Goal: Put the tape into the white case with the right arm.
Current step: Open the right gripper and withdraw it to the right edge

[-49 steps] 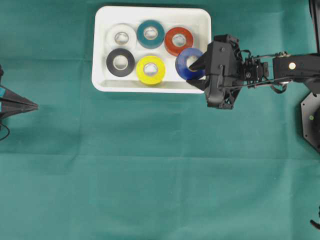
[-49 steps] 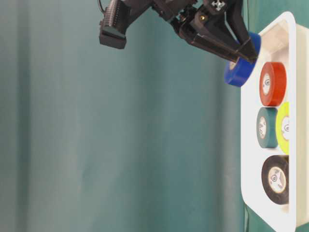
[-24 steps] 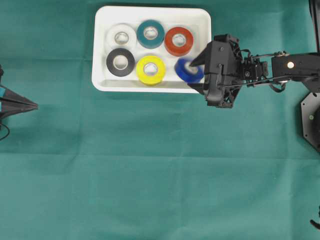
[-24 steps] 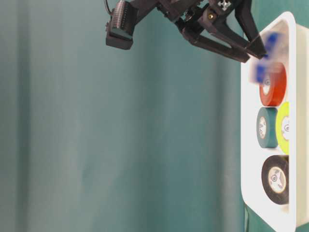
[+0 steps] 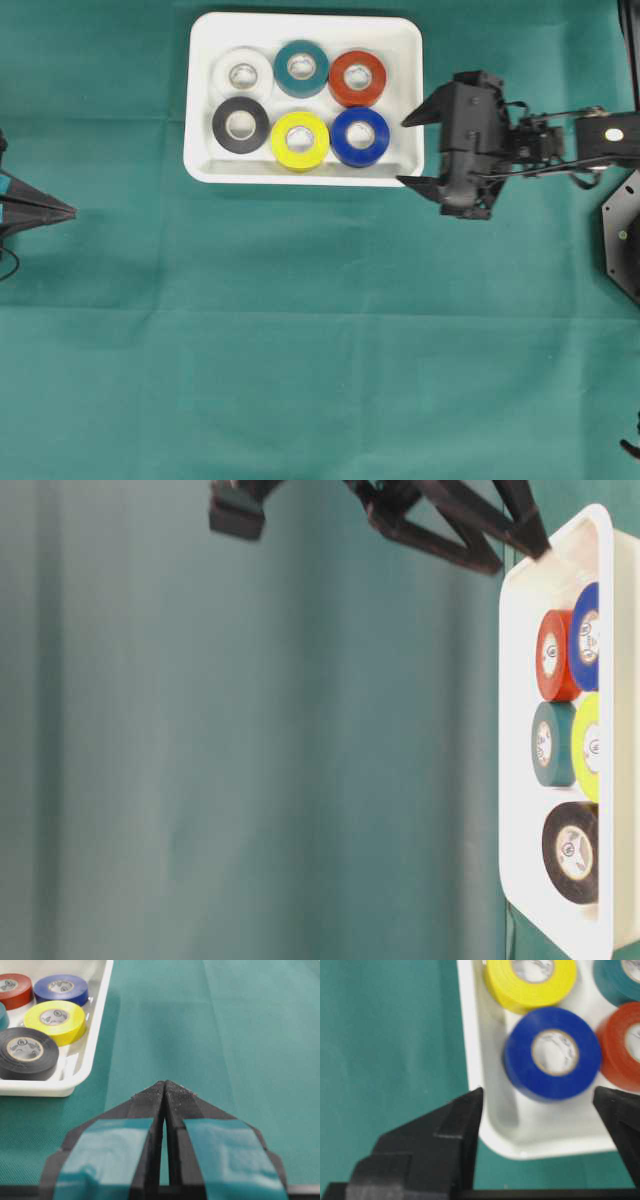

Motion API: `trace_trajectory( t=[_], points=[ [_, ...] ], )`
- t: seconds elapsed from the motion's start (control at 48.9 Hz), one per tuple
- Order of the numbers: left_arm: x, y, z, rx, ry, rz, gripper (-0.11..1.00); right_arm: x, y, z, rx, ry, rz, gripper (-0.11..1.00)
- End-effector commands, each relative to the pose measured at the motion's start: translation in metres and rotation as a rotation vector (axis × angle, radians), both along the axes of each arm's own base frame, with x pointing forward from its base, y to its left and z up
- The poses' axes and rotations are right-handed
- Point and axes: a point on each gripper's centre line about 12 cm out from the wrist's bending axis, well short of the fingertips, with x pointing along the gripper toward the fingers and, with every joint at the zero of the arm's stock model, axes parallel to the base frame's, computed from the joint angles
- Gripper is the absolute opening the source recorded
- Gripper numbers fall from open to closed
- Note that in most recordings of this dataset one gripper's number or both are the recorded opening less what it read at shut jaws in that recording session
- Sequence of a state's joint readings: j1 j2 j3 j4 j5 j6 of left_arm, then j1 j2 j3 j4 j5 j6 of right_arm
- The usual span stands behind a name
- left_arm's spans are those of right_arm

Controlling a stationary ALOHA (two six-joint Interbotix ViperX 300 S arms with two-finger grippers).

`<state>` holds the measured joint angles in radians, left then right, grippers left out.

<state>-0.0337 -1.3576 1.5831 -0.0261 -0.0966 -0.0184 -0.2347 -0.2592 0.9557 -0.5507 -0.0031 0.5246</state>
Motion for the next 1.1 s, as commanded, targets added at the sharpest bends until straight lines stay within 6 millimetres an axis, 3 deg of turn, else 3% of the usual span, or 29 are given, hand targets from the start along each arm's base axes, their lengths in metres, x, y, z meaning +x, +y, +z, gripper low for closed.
trace_trajectory(
  t=[0.0, 0.348, 0.716, 0.88, 1.085],
  points=[
    [0.001, 0.000, 0.004, 0.001, -0.008, 0.000, 0.00, -0.010, 0.002, 0.013, -0.010, -0.046, -0.002, 0.64],
    [0.001, 0.000, 0.004, 0.001, -0.008, 0.000, 0.00, -0.076, 0.018, 0.026, -0.024, -0.172, -0.013, 0.63],
    [0.001, 0.000, 0.004, 0.001, -0.006, 0.000, 0.00, -0.137, 0.028, 0.021, -0.043, -0.313, -0.058, 0.63],
    [0.001, 0.000, 0.004, 0.003, -0.008, -0.001, 0.00, -0.153, 0.030, 0.018, -0.061, -0.362, -0.076, 0.63],
    [0.001, 0.000, 0.004, 0.003, -0.008, -0.002, 0.00, -0.155, 0.030, 0.015, -0.065, -0.365, -0.074, 0.63]
  ],
)
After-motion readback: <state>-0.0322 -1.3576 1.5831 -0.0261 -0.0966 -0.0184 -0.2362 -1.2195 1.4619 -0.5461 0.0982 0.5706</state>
